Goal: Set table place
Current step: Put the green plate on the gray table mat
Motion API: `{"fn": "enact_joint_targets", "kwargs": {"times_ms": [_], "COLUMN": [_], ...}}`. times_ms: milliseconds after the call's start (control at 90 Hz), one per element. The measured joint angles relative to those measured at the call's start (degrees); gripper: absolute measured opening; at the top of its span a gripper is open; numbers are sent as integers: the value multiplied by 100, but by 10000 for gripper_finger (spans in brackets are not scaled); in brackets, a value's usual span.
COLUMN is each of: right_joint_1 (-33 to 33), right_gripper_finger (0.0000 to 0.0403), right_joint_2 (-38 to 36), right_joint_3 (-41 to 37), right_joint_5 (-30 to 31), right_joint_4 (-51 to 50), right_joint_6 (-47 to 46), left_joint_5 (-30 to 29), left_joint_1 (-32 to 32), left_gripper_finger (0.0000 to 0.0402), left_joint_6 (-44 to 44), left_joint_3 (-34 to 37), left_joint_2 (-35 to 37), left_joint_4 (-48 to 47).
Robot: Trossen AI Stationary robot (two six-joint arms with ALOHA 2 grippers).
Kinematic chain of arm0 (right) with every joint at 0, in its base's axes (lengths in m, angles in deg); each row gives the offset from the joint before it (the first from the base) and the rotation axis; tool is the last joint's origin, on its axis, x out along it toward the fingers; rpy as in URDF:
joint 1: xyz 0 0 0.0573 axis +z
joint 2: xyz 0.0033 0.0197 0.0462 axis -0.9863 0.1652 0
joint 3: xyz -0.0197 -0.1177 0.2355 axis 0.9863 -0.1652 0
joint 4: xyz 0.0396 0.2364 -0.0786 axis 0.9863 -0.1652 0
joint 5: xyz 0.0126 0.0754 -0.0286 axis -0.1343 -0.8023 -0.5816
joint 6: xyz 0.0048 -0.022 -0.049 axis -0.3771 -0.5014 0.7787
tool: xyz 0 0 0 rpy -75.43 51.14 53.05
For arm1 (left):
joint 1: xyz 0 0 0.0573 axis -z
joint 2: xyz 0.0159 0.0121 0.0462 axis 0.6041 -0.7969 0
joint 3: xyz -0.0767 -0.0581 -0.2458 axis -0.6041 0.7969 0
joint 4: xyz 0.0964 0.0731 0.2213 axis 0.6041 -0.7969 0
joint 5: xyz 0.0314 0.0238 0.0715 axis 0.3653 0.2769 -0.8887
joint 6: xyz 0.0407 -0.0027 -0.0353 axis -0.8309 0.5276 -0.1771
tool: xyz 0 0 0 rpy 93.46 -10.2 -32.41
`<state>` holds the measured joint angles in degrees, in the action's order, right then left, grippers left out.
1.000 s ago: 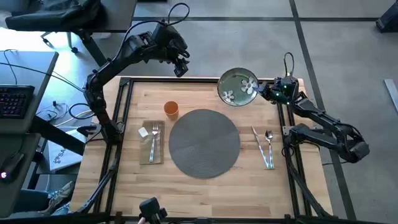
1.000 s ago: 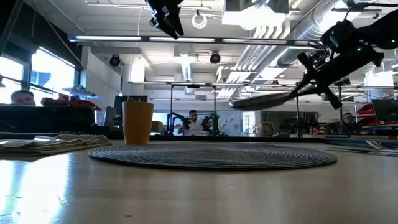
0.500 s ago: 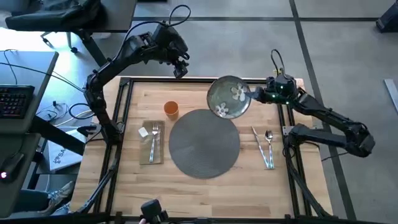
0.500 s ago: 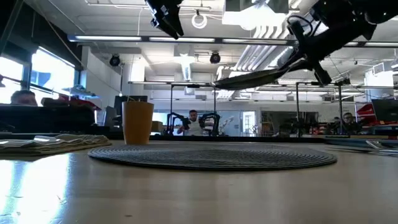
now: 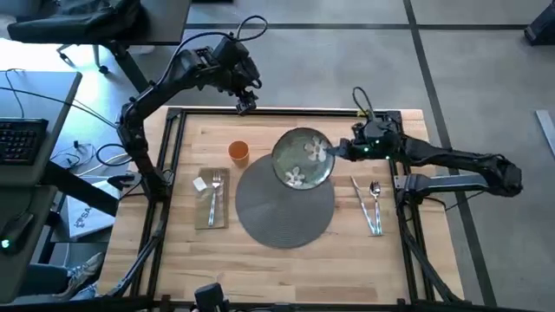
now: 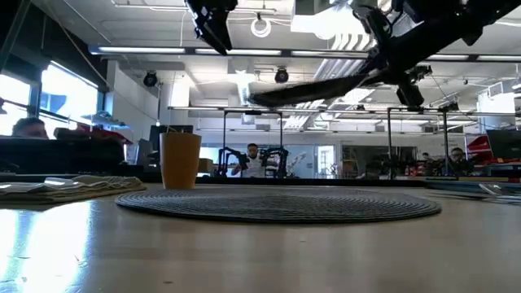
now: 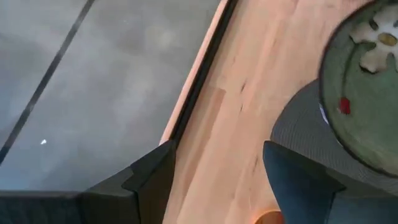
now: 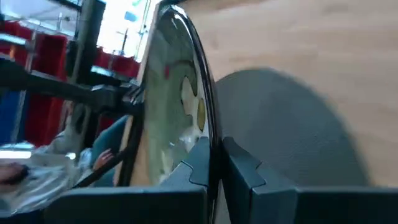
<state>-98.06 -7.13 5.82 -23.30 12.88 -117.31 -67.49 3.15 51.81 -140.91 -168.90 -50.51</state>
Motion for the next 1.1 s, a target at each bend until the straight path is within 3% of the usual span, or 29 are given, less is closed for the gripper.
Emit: {"fn": "enact_joint_targets", "kwargs": {"times_ms": [322,544,856,956,1100], "right_joint_1": [1160,1435,1050,987,966], "right_gripper_finger": [0,0,0,0,0], "right_joint_2": [830,1124,1266,1266,1270], "right_joint_3": [580,610,616,806,1113], "right_joint_5": [48,484,484,446,297], "right_joint_4": [-209,-1002,-238,-602,-1288], "right_joint_6": [-82,-171,52,261,708], "left_joint_5": [303,750,1507,1989,2162], "left_joint_1": [0,1,100,208,406], "left_gripper_finger": [223,223,223,223,223], "left_joint_6": [-51,-249,-110,114,475], "left_joint_3": [0,98,1396,1977,2892], "left_joint_2": [0,4,12,133,533], "left_joint_4": [-269,-202,5,430,1251]}}
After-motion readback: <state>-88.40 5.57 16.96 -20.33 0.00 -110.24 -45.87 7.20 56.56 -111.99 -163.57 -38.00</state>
